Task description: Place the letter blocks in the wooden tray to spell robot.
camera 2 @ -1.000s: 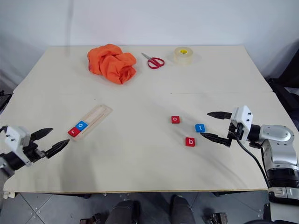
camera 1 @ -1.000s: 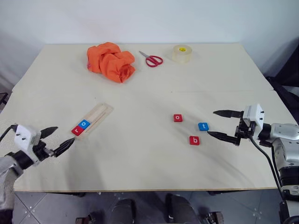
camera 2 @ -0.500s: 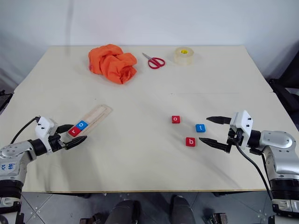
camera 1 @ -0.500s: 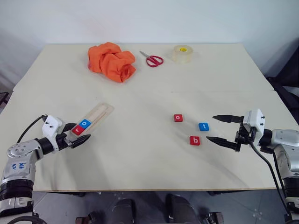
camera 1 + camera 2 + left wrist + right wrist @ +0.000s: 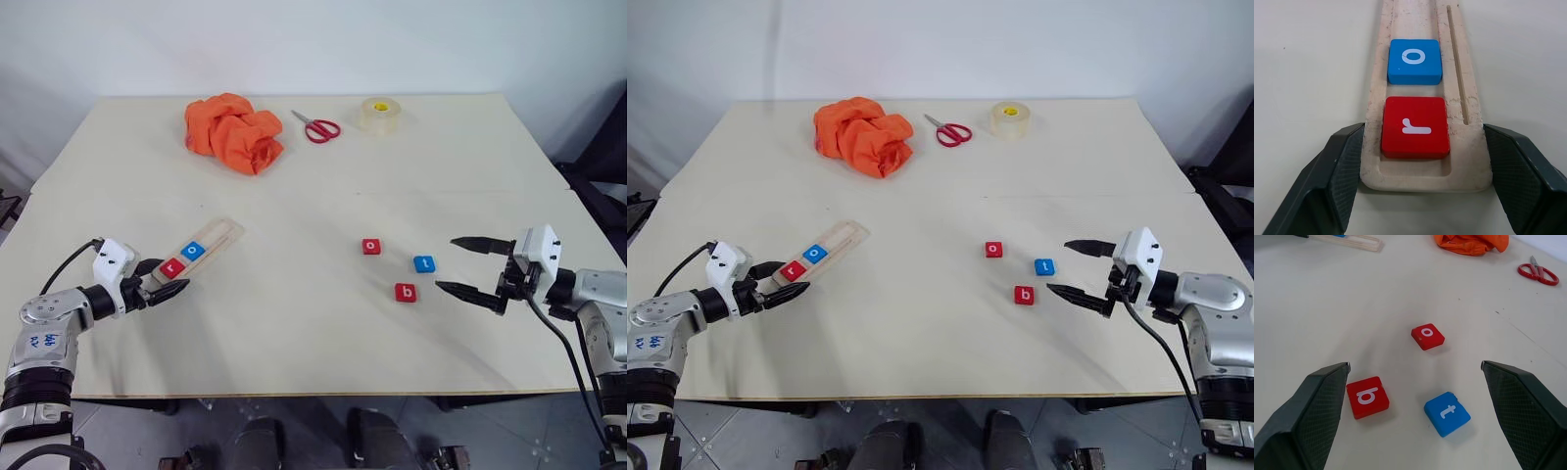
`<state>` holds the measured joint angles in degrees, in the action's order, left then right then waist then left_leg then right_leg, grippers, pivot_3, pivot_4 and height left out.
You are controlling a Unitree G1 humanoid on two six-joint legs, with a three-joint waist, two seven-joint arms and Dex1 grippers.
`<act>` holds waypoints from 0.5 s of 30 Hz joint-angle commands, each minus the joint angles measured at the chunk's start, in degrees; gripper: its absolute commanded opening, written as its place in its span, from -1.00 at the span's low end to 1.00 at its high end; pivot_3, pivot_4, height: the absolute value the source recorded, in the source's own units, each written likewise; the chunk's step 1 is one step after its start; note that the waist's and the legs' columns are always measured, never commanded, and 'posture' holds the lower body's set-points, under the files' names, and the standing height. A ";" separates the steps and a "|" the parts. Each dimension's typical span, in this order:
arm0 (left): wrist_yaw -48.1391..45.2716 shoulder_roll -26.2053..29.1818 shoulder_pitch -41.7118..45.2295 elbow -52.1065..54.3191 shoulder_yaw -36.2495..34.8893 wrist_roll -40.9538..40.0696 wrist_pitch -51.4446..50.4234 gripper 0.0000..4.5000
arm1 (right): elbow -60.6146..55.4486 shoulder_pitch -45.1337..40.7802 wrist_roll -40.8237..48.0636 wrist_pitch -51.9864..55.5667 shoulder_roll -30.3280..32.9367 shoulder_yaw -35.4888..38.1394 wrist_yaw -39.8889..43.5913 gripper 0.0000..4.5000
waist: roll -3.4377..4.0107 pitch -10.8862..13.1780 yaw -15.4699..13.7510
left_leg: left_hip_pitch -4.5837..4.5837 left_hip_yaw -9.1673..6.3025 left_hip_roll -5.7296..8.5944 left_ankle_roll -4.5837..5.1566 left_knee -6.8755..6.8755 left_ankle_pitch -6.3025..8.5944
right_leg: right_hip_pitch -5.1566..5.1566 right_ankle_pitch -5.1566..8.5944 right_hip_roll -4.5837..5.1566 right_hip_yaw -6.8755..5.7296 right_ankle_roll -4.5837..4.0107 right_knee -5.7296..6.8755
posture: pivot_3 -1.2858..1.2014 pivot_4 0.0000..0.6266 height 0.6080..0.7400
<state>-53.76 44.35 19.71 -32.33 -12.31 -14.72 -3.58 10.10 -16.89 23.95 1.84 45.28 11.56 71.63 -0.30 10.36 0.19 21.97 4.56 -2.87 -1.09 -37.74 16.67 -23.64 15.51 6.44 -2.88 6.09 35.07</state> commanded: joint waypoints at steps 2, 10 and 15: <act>-3.85 0.72 -0.37 5.60 3.36 1.20 -0.02 0.51 | -0.62 -1.47 0.41 -0.85 0.22 0.64 -0.33 1.00 | -0.01 0.00 -0.09 | 0.04 0.01 0.01 0.01 0.00 0.02 | -0.02 0.00 0.01 0.00 0.00 -0.04 | 0.03 -0.52 1.00; -10.15 -1.01 2.44 21.41 10.59 -0.06 -2.52 0.51 | 0.91 -2.09 -0.08 -2.52 -0.21 0.01 0.63 1.00 | -0.07 0.04 -0.13 | 0.23 0.00 0.05 0.10 -0.02 0.09 | -0.07 0.00 0.00 -0.02 0.01 -0.21 | 0.03 -0.52 1.00; -11.44 -2.38 3.98 27.40 14.29 -0.03 -4.73 0.51 | 0.69 -1.68 -0.22 -2.91 -0.33 -0.15 0.45 1.00 | -0.07 0.04 0.07 | 0.22 0.03 0.05 0.10 -0.02 0.09 | -0.08 0.00 -0.03 0.01 0.01 -0.22 | 0.03 -0.52 1.00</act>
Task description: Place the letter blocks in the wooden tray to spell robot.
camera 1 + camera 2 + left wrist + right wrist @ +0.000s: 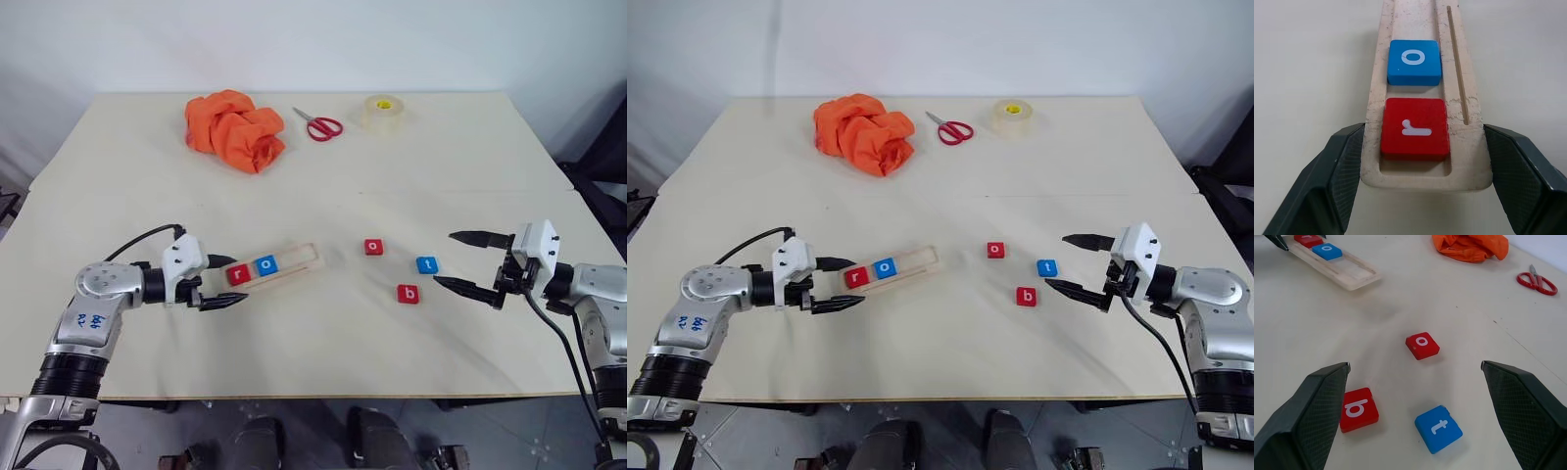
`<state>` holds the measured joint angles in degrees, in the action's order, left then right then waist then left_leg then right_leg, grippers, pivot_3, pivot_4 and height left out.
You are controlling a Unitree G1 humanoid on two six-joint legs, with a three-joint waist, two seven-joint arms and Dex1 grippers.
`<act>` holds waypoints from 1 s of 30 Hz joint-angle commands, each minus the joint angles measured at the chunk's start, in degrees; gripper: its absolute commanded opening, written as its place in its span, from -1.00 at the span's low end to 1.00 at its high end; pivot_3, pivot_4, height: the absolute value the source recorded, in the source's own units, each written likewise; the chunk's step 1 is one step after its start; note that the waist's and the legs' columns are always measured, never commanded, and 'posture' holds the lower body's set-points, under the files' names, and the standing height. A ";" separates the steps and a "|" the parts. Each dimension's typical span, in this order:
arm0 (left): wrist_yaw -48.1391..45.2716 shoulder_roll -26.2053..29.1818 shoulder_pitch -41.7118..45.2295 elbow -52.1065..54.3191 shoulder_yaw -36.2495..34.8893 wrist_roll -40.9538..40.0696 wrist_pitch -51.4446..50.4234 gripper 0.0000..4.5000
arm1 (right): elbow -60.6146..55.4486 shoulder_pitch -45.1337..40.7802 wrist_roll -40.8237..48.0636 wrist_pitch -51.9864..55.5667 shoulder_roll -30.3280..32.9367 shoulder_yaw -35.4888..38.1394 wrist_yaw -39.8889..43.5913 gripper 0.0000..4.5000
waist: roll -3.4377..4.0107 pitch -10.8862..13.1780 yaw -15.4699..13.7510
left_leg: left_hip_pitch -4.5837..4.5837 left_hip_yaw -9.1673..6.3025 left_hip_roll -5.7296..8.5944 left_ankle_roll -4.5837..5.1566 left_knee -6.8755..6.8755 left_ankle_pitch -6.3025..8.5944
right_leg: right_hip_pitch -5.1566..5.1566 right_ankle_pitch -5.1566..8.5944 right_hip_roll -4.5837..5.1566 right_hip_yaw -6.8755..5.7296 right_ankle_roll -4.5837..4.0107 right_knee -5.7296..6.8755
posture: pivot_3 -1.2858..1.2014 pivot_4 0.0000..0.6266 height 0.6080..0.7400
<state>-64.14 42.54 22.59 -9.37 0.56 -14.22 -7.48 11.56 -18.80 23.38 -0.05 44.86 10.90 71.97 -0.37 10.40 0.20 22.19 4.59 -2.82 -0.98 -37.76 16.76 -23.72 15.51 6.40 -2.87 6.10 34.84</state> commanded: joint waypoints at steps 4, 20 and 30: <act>-1.92 -2.07 1.73 7.47 4.43 -0.05 -1.38 0.51 | -1.29 0.91 0.35 -1.05 0.08 0.70 -0.16 1.00 | -0.01 0.00 -0.05 | 0.00 -0.01 -0.01 0.00 -0.01 0.00 | 0.00 0.00 -0.04 0.01 0.00 0.01 | 0.03 -0.52 1.00; 0.99 -8.76 3.61 7.23 11.97 5.45 -0.94 0.51 | -4.54 4.02 1.17 -0.42 0.57 2.13 -2.02 1.00 | -0.04 0.02 -0.13 | 0.01 -0.03 -0.01 0.01 -0.16 0.00 | 0.02 -0.02 -0.05 0.03 0.04 0.04 | 0.03 -0.52 1.00; 0.23 -8.86 2.17 7.86 13.55 6.29 -0.41 0.84 | -5.92 5.76 1.54 -0.14 0.61 2.72 -3.04 1.00 | -0.04 0.02 -0.16 | 0.01 -0.04 -0.01 0.02 -0.18 0.01 | 0.02 -0.02 -0.05 0.04 0.04 0.05 | 0.03 -0.52 1.00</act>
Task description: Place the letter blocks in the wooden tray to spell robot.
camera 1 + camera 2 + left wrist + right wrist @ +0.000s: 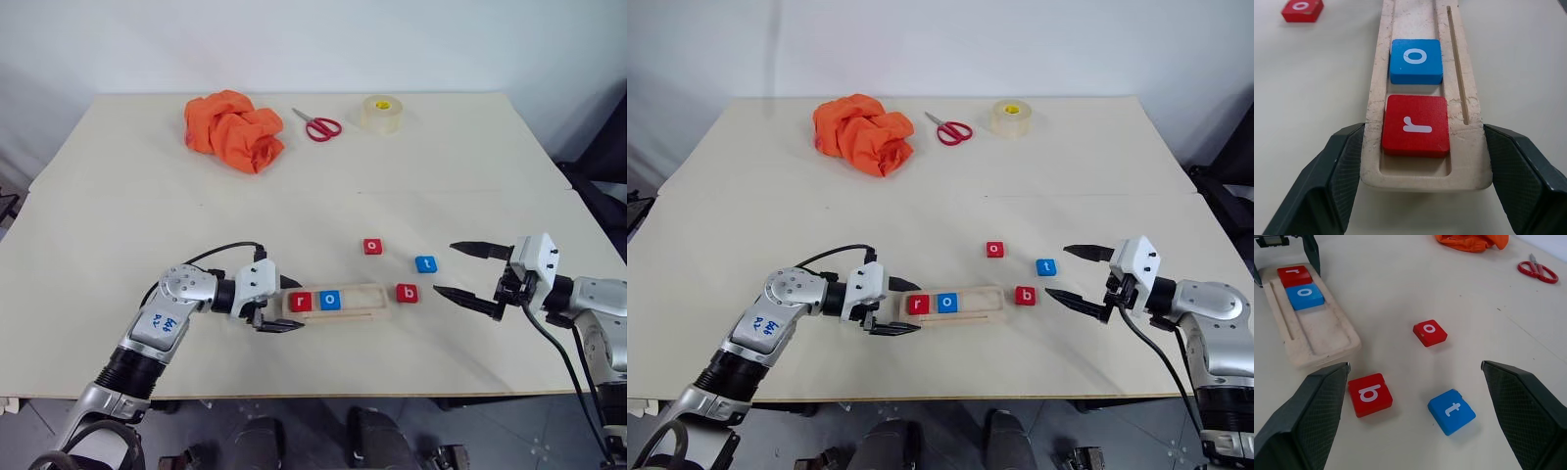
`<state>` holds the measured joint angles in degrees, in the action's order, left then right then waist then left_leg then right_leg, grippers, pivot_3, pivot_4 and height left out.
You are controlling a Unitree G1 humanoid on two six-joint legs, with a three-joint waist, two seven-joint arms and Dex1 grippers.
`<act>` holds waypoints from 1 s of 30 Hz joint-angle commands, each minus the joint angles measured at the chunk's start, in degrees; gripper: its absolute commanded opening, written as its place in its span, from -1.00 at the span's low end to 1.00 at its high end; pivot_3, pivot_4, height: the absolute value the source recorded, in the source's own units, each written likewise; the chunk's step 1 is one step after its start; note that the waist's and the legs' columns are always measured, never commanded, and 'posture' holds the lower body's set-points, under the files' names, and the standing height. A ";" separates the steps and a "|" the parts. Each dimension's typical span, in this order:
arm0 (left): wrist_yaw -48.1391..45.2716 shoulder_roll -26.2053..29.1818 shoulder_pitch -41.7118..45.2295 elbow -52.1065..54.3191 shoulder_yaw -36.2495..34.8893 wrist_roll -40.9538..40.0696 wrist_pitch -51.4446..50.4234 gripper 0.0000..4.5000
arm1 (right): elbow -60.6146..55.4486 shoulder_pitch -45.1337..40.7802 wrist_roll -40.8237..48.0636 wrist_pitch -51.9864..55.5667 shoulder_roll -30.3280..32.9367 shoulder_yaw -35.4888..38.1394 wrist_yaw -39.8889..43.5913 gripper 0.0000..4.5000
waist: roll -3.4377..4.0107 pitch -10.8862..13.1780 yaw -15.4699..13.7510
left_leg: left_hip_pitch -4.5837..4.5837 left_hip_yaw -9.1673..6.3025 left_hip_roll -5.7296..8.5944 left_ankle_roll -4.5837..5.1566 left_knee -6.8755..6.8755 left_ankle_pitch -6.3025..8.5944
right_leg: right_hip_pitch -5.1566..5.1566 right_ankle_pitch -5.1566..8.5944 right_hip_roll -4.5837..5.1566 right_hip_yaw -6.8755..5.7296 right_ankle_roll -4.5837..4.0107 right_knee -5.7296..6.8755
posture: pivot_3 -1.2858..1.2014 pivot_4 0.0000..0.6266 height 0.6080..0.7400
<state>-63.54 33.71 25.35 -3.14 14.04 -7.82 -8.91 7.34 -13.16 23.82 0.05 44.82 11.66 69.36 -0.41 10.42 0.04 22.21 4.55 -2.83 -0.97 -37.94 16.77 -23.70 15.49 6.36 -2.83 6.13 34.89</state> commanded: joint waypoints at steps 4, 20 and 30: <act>-0.03 -0.41 -0.70 1.17 -0.03 -0.01 1.65 0.99 | -1.74 0.33 1.22 -0.41 0.72 2.04 -0.51 1.00 | 0.00 0.00 0.00 | 0.00 -0.01 0.00 0.00 0.00 0.00 | 0.00 0.00 0.00 0.00 0.00 0.01 | 0.03 -0.52 1.00; -13.16 3.99 -6.79 -1.99 -18.26 -18.45 10.21 0.99 | -14.27 8.36 1.42 12.42 -0.45 5.98 -14.97 1.00 | 0.00 0.00 0.03 | 0.00 -0.04 -0.03 0.01 -0.01 0.01 | -0.01 0.01 0.02 -0.01 -0.02 0.03 | 0.03 -0.52 1.00; -25.45 3.80 -6.95 -16.42 -21.18 -20.25 19.49 0.99 | -40.08 21.72 6.92 37.77 -4.96 8.10 -34.00 1.00 | -0.04 -0.02 -0.19 | 0.08 -0.13 -0.01 0.08 -0.01 0.07 | 0.00 0.05 0.07 -0.12 -0.10 -0.06 | 0.03 -0.52 1.00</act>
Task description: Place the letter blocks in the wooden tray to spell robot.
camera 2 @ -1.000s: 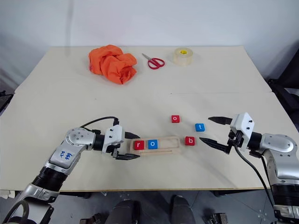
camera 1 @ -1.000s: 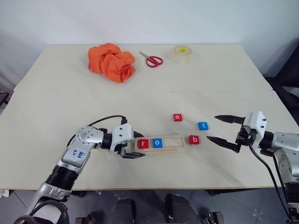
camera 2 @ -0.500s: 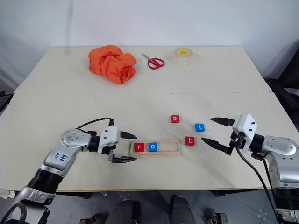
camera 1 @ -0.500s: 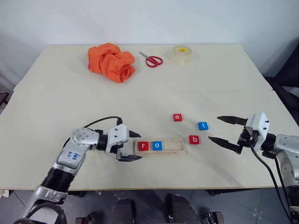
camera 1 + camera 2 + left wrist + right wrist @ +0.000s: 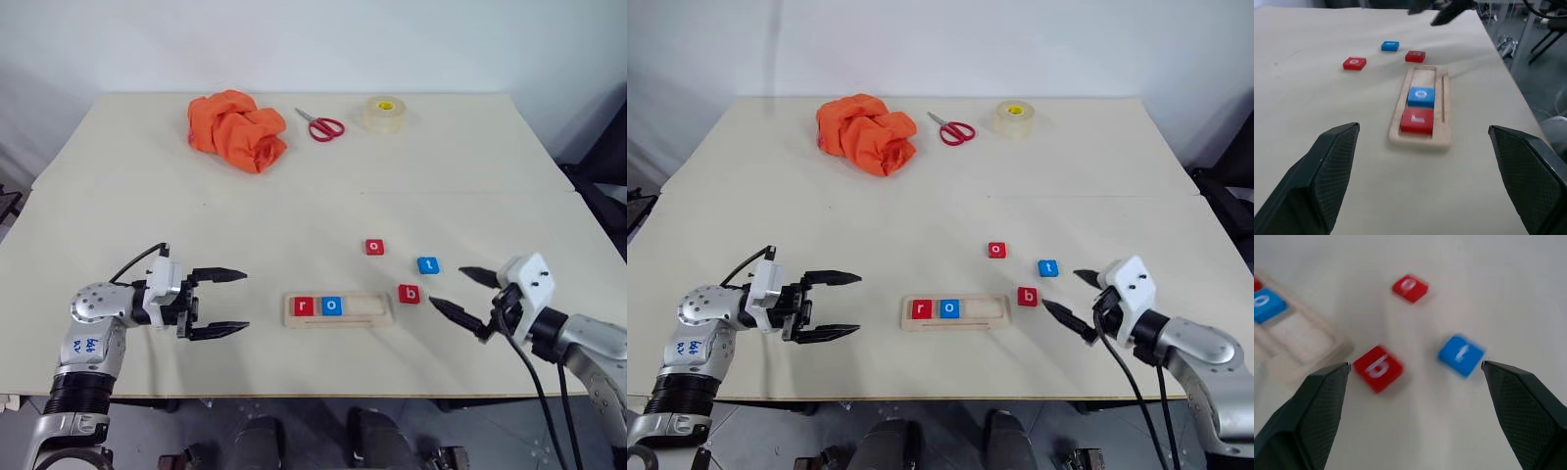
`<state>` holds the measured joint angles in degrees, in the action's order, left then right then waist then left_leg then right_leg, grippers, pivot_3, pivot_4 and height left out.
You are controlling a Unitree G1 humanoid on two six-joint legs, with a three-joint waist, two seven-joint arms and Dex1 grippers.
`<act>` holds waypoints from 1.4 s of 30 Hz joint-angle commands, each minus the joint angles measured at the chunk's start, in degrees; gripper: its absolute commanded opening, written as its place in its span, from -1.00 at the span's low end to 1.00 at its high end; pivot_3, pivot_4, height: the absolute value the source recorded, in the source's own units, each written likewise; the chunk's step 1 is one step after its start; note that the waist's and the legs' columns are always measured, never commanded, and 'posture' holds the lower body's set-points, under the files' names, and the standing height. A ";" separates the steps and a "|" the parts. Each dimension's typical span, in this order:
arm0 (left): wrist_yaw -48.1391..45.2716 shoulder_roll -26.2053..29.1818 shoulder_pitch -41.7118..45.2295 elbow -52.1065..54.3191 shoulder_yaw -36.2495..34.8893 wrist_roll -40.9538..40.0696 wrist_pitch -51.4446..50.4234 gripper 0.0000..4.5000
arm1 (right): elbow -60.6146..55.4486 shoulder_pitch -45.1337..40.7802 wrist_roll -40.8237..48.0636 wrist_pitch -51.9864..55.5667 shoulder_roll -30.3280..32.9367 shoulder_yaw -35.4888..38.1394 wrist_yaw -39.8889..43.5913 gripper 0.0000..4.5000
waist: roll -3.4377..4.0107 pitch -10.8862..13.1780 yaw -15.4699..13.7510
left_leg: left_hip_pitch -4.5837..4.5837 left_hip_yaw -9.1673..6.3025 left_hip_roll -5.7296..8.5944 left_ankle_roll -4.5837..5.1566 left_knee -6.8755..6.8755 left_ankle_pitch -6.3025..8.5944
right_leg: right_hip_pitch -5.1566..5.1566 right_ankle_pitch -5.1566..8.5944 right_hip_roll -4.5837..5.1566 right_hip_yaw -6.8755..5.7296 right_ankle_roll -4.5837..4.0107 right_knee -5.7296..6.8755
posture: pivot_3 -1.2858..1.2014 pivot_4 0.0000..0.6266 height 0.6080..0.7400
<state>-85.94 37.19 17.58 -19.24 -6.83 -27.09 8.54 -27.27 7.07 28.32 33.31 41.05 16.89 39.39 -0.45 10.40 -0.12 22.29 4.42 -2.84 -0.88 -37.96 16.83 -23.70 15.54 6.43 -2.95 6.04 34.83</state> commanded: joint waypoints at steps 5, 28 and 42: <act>-4.51 -0.30 2.02 0.00 0.36 -2.75 0.75 0.99 | -10.89 6.03 4.04 8.13 -3.41 3.31 -7.44 1.00 | -0.04 -0.02 0.01 | 0.04 -0.04 0.02 0.04 0.00 0.02 | 0.02 -0.01 0.02 -0.02 0.02 -0.03 | 0.03 -0.52 1.00; -0.46 -4.36 3.86 3.49 3.80 -3.00 0.13 0.99 | -14.04 -2.28 4.97 18.52 -12.99 -0.72 -24.66 1.00 | -0.08 -0.01 0.36 | 0.04 -0.04 -0.02 0.06 0.01 0.03 | 0.01 -0.01 -0.05 -0.01 0.02 -0.07 | 0.03 -0.52 1.00; 2.99 -6.58 -3.34 13.07 3.54 -3.71 -1.83 0.99 | -18.50 -15.64 1.30 43.06 -26.07 -3.84 -44.86 1.00 | -0.07 -0.02 0.24 | 0.25 -0.17 0.02 0.19 0.03 0.12 | -0.08 0.03 0.02 -0.10 -0.06 -0.16 | 0.03 -0.52 1.00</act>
<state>-83.19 30.45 14.74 -8.68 -2.32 -29.21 6.70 -42.82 -8.54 30.28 75.17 15.46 12.77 -4.52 -0.51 10.39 0.12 22.53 4.26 -2.83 -0.68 -37.92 16.96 -23.77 15.58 6.44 -3.04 5.98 34.67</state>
